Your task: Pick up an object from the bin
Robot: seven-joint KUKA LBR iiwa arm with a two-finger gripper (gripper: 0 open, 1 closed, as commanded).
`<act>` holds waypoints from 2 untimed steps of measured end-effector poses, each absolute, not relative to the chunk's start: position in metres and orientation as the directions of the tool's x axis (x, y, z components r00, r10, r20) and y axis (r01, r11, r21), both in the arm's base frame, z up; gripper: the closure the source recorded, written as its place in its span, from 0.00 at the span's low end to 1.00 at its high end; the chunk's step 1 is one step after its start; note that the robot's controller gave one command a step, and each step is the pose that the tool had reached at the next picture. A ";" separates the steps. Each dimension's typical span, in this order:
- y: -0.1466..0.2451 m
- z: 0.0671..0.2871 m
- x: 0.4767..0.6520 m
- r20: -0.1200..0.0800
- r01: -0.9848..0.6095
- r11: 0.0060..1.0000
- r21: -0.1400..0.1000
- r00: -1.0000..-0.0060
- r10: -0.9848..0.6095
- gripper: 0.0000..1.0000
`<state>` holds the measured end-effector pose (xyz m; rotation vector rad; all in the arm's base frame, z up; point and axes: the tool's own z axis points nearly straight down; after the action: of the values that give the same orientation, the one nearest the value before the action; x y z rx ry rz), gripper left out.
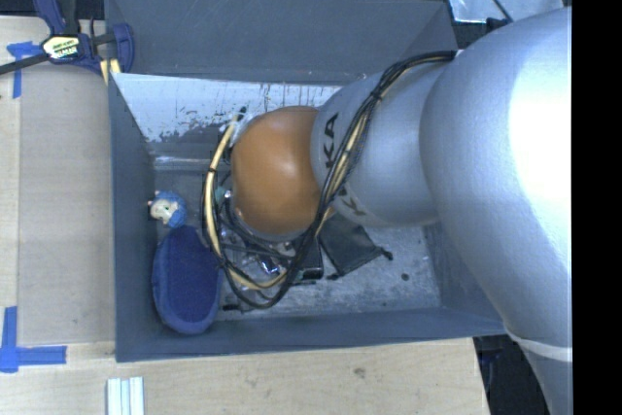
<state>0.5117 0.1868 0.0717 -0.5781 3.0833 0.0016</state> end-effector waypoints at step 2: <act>0.195 0.235 0.527 -0.012 -0.358 0.934 -0.001 -0.934 -0.357 1.00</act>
Offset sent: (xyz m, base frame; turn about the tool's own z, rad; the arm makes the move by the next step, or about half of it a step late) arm 0.0000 0.0000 0.0000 0.0000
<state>0.5273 0.1947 0.2350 -0.5689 3.0773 0.0024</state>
